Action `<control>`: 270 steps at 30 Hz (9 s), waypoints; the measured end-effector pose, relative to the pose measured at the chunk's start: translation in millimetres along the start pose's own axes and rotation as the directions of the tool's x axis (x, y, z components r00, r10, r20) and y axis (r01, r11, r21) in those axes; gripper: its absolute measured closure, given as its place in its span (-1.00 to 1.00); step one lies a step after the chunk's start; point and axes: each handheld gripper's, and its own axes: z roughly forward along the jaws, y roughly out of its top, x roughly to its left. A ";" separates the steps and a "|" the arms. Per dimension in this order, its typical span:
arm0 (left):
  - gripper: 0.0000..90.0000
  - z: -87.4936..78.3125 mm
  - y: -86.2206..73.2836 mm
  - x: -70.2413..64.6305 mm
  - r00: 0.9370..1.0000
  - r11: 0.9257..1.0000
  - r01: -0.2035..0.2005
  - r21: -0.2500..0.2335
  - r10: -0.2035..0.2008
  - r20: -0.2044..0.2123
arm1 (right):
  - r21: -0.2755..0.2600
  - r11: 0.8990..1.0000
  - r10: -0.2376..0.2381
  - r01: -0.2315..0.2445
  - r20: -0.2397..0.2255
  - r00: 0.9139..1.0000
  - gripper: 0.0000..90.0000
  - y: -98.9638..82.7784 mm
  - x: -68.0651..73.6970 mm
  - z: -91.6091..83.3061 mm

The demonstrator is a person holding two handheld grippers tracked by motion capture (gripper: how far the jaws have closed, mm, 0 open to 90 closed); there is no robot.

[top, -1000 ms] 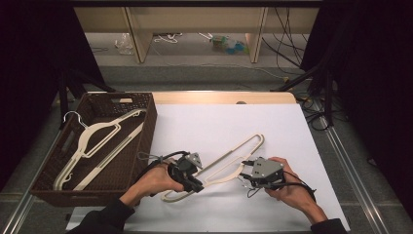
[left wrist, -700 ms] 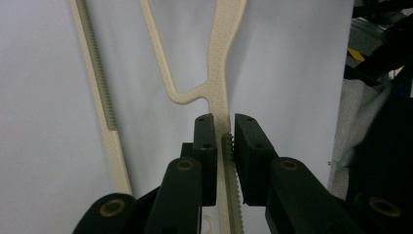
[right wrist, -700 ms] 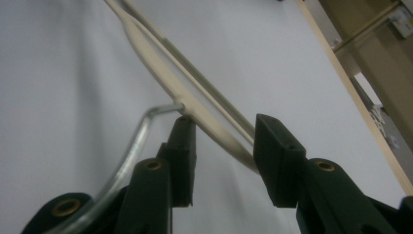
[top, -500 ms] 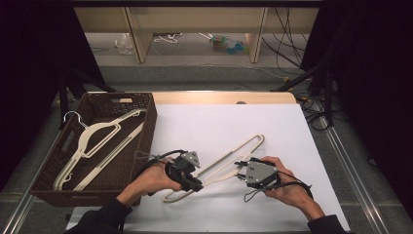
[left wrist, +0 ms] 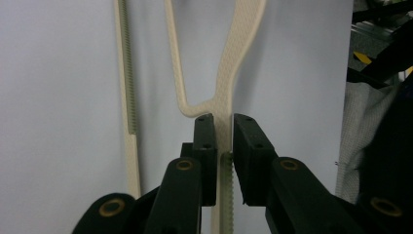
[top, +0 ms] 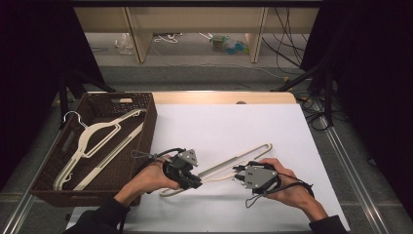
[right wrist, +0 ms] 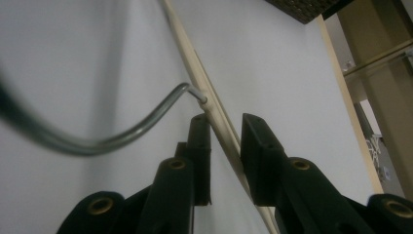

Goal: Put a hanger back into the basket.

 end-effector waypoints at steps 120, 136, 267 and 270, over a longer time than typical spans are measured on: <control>0.90 -207.1 3.0 16.3 0.947 0.781 0.175 -0.600 -0.300 -0.114 | -0.123 0.895 0.443 -0.429 0.115 0.889 -0.44 -20.5 42.8 -67.7; 0.90 -258.8 -49.9 52.6 0.862 0.780 0.198 -0.593 -0.427 -0.274 | -0.113 0.892 0.450 -0.438 0.112 0.886 -0.45 -20.9 44.9 -66.1; -0.07 -259.3 -189.1 72.0 0.617 0.729 0.289 -0.620 -0.637 -0.461 | -0.121 0.884 0.465 -0.452 0.128 0.876 -0.47 -22.9 42.2 -65.2; -0.12 -246.8 -175.7 54.6 0.674 0.726 0.276 -0.630 -0.614 -0.411 | -0.125 0.875 0.482 -0.468 0.129 0.867 -0.47 -22.9 42.4 -65.3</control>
